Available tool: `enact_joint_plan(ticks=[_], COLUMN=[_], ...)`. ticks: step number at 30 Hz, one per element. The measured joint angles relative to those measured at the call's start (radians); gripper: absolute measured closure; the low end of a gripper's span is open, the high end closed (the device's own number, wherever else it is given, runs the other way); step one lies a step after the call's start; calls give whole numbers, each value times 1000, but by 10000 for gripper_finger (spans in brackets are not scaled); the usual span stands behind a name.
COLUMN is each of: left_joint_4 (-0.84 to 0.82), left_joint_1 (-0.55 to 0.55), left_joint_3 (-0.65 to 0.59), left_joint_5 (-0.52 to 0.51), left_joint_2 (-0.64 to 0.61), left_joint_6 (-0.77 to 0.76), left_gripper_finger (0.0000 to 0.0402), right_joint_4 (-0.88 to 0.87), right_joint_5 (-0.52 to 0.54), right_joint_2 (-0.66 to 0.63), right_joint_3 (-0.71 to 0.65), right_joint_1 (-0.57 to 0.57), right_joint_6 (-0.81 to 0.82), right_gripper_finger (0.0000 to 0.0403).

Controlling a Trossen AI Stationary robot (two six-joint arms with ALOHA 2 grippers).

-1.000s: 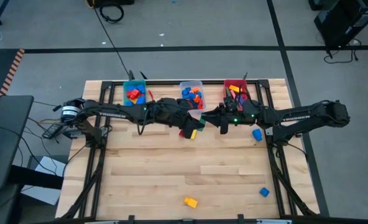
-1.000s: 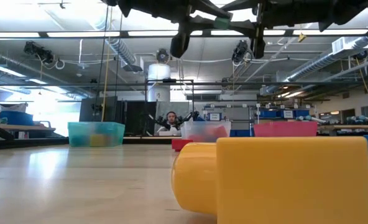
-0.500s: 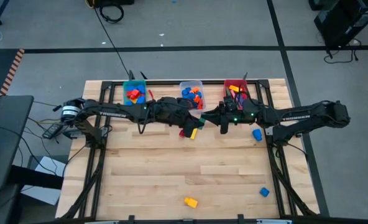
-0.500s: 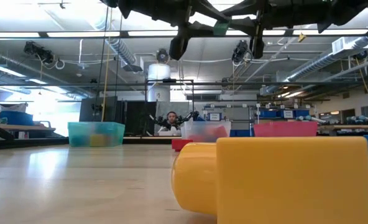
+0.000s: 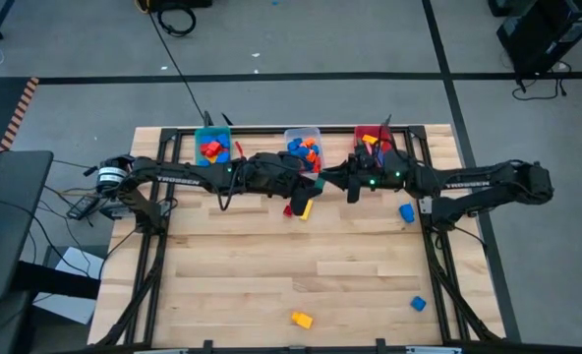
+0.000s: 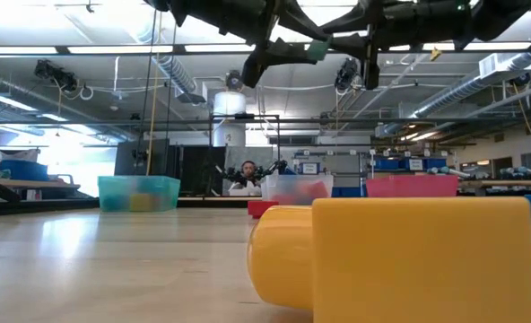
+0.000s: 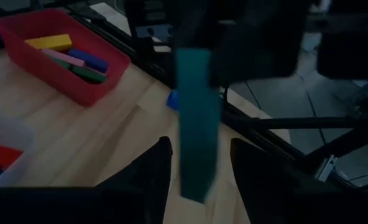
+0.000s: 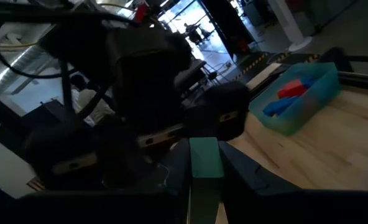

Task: Sort blocks by size
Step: Put the light blue block into the red bin

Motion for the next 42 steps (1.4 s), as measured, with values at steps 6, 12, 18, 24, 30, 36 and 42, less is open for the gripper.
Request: enact_joint_plan(ticks=[6, 12, 18, 24, 30, 36, 42], left_joint_4=[-1, -59, -194, -256, -263, -263, -263], left_joint_1=[15, 44, 70, 71, 64, 63, 63], left_joint_3=[0, 0, 0, 0, 0, 0, -1], left_joint_5=[9, 54, 60, 52, 47, 41, 18], left_joint_2=[0, 0, 0, 0, 0, 0, 0], left_joint_6=[23, 23, 23, -3, 23, 42, 50], left_gripper_finger=[228, 228, 227, 227, 227, 227, 227], right_joint_4=[-5, -4, -11, -90, -599, -1044, -1194], right_joint_5=[-85, -143, -213, -240, -169, 50, 54], right_joint_2=[0, 0, 0, -1, -1, 38, 198], right_joint_3=[0, 0, 0, 4, 195, 395, 417], right_joint_1=[-65, -137, -241, -394, -555, -710, -811], right_joint_6=[3, 4, 6, 44, -160, -372, -430], right_gripper_finger=[331, 331, 331, 331, 331, 331, 331])
